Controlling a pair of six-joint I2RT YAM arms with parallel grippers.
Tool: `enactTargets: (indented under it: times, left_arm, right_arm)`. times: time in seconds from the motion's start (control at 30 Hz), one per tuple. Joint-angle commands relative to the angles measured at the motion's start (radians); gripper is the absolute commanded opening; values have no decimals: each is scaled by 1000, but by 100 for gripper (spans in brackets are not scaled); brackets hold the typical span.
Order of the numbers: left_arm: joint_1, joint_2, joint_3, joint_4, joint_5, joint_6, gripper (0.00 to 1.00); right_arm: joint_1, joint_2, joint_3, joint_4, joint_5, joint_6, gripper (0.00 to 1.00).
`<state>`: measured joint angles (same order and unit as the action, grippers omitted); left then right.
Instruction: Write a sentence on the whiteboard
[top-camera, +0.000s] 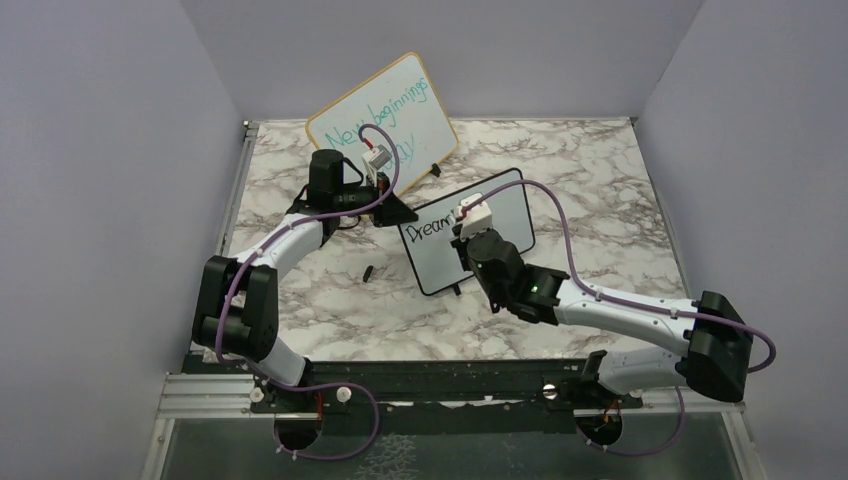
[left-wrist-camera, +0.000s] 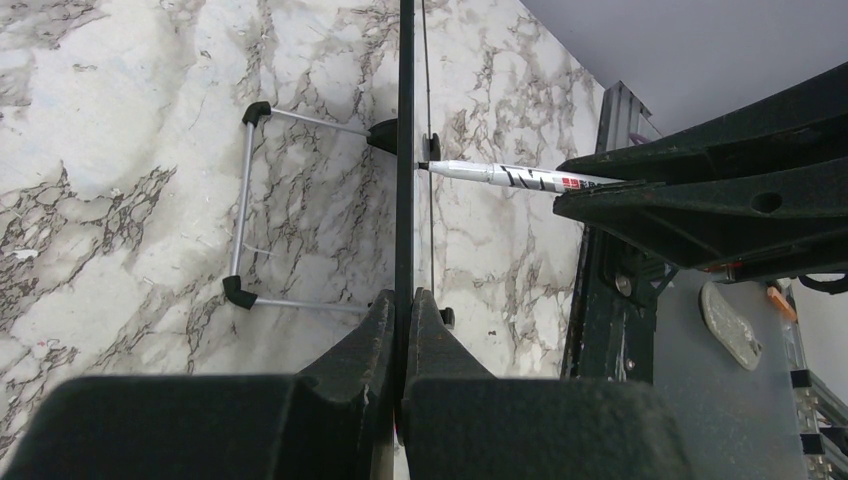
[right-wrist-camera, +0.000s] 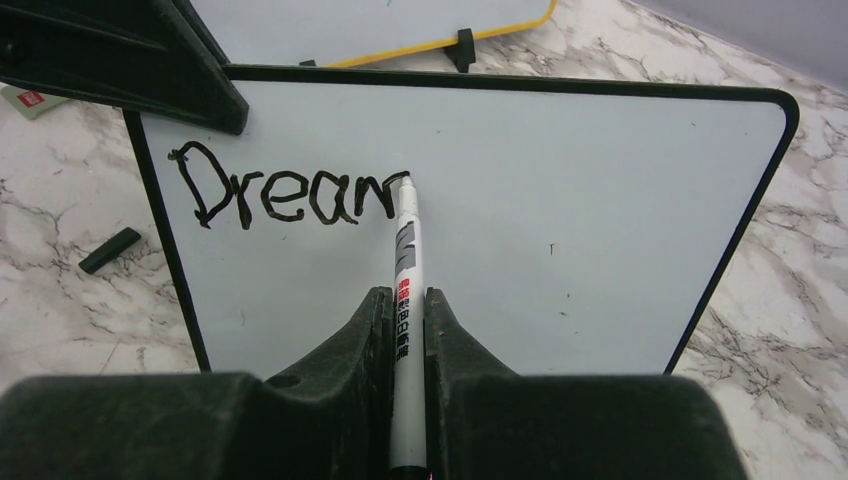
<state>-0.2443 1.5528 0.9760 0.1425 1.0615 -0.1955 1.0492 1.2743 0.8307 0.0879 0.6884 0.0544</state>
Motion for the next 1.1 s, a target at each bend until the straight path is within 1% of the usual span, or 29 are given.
enactTargets:
  times: [0.0,0.5,1.07]
  left_arm:
    - [-6,4,7,-66,15,31,0]
    - [-6,7,10,-76,9,38,0]
    - [-6,1,10,-82,7,42,0]
  right_arm:
    - [-20,4,22,-9,26,17,0]
    - [-20,-25,-8,-117,-30,84,0]
    - [-20,-34,-4,-144,-47,87,0]
